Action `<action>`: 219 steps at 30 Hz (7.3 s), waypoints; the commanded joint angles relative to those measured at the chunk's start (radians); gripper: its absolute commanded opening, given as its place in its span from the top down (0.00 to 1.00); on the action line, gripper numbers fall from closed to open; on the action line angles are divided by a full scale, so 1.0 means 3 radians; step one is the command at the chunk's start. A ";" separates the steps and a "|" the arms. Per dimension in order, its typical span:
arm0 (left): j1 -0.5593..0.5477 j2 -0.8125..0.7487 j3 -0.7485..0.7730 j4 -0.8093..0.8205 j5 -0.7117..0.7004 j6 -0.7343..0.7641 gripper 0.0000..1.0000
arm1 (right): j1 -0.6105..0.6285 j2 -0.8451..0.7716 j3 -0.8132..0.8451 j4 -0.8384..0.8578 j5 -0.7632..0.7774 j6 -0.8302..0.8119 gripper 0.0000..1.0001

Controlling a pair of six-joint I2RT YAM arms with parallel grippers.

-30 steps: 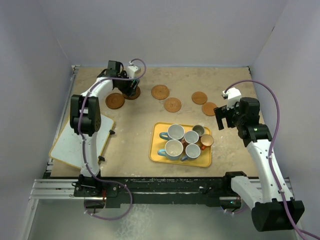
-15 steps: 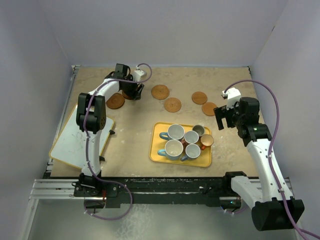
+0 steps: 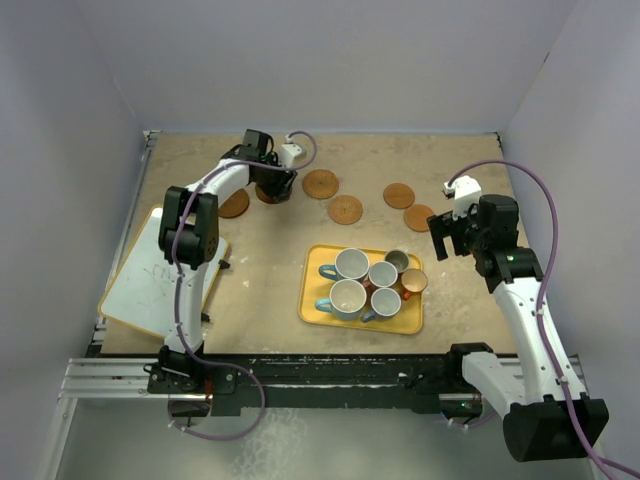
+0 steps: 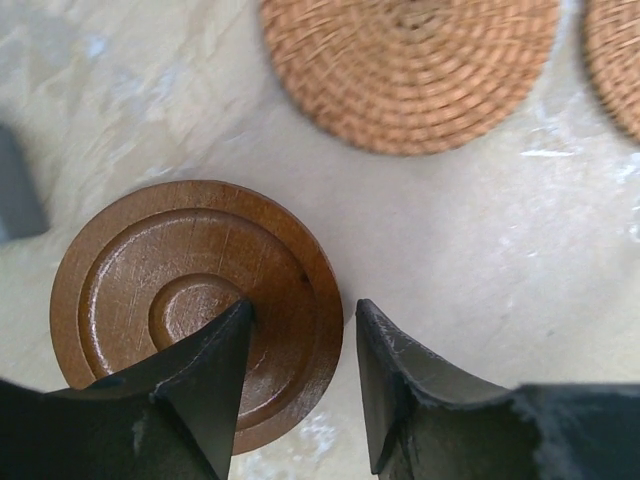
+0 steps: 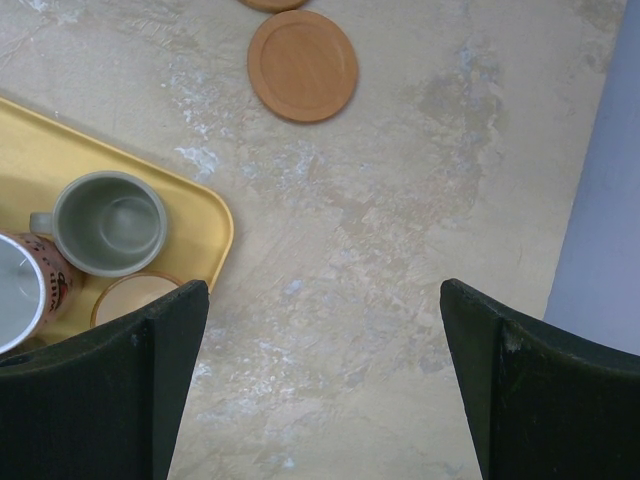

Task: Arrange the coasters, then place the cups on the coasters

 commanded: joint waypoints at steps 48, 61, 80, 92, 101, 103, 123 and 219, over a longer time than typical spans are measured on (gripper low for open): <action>0.0529 -0.0844 -0.0909 -0.0036 -0.0368 -0.0167 0.43 | -0.0019 -0.0009 0.0000 0.0014 -0.0038 -0.0059 0.00; 0.0578 -0.0655 -0.0909 -0.0102 -0.0338 -0.0146 0.42 | -0.0017 -0.0024 -0.0004 0.0011 -0.0029 -0.0071 0.00; 0.0449 -0.0632 -0.1081 0.0008 -0.0025 -0.0246 0.54 | -0.0017 -0.0033 -0.0014 0.0007 -0.0037 -0.0078 0.00; 0.0211 -0.0564 -0.0966 0.0047 -0.0046 -0.0294 0.57 | -0.0019 -0.0020 -0.0022 0.0007 -0.0047 -0.0083 0.00; 0.0188 -0.0589 -0.0927 0.0088 -0.0127 -0.0300 0.56 | -0.0018 -0.0013 -0.0021 0.0002 -0.0058 -0.0088 0.00; 0.0189 -0.0617 -0.0899 0.0077 -0.0134 -0.0282 0.54 | -0.0019 -0.0006 -0.0026 0.0001 -0.0060 -0.0086 0.00; -0.0325 -0.0884 -0.0413 0.0265 0.0020 -0.0205 0.43 | -0.0016 -0.0012 0.0019 0.0003 -0.0039 -0.0086 0.00; -0.0695 0.0736 0.1466 0.0213 -0.1182 -0.0524 0.37 | -0.0022 -0.0103 -0.0064 0.0058 0.0109 -0.0171 0.00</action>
